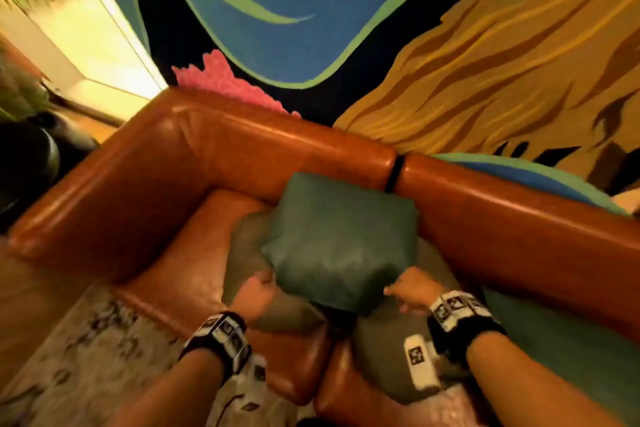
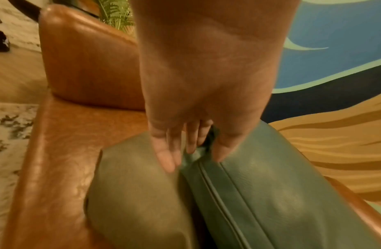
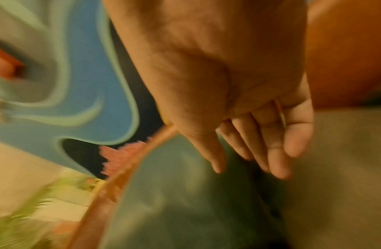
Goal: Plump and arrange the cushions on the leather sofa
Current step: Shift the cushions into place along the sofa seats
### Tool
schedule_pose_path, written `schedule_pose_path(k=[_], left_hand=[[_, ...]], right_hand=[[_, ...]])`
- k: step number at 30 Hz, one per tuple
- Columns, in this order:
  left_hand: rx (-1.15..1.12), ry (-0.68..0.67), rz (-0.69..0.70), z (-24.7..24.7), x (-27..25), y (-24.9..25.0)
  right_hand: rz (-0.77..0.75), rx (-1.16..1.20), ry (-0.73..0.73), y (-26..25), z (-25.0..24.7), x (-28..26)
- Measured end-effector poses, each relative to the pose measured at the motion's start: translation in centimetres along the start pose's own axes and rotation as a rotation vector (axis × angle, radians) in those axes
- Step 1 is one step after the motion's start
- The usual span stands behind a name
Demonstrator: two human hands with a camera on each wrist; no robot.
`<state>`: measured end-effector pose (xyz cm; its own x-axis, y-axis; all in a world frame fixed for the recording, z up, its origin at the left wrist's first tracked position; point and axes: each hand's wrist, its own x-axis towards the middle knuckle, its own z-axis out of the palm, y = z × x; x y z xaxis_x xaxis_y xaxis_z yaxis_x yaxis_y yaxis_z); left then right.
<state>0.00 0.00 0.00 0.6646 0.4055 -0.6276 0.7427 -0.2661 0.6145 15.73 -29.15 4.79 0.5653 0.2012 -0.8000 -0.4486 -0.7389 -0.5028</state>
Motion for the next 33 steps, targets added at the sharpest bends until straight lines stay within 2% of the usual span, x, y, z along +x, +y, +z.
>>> schedule_pose_path(k=[1, 2, 4, 6, 8, 12, 15, 18, 20, 22, 26, 30, 33], left_hand=[[-0.062, -0.055, -0.008, 0.7, 0.3, 0.5], [-0.12, -0.084, -0.029, 1.3, 0.4, 0.9], [-0.155, -0.015, 0.005, 2.2, 0.6, 1.7], [-0.075, 0.107, 0.069, 1.1, 0.3, 2.2], [-0.077, 0.156, 0.141, -1.6, 1.1, 2.2], [-0.35, 0.196, 0.315, -9.3, 1.1, 4.9], [-0.493, 0.276, 0.332, -15.3, -0.6, 6.3], [-0.684, 0.369, 0.337, -21.5, -0.7, 4.3], [-0.832, 0.449, 0.293, -24.6, 0.5, 1.7], [-0.949, 0.516, 0.183, -27.8, 3.5, -1.5], [-1.028, 0.528, -0.091, -31.9, 10.4, -9.0], [-1.063, 0.404, -0.4, -33.3, 17.1, -15.3], [-1.066, 0.304, -0.481, -33.9, 21.1, -17.5]], right_hand=[[0.067, -0.01, -0.034, 1.0, 1.6, 1.2], [0.085, 0.086, -0.067, 1.6, 2.7, 1.7], [0.148, 0.362, -0.131, 2.9, 5.0, 2.6], [0.079, 0.484, -0.068, 2.1, 6.1, 2.1], [-0.086, 0.498, 0.033, 0.1, 6.6, 2.1], [-0.352, 0.568, 0.047, -7.7, 7.7, 1.1], [-0.522, 0.581, 0.024, -15.2, 9.6, 1.5], [-0.64, 0.499, -0.104, -24.1, 13.3, 2.8], [-0.684, 0.359, -0.171, -29.3, 16.6, 4.1], [-0.687, 0.259, -0.2, -34.7, 20.9, 7.1], [-0.546, 0.046, -0.263, -42.3, 29.4, 14.6], [-0.391, -0.284, -0.287, -42.0, 34.4, 21.7], [-0.368, -0.486, -0.147, -42.7, 36.1, 22.6]])
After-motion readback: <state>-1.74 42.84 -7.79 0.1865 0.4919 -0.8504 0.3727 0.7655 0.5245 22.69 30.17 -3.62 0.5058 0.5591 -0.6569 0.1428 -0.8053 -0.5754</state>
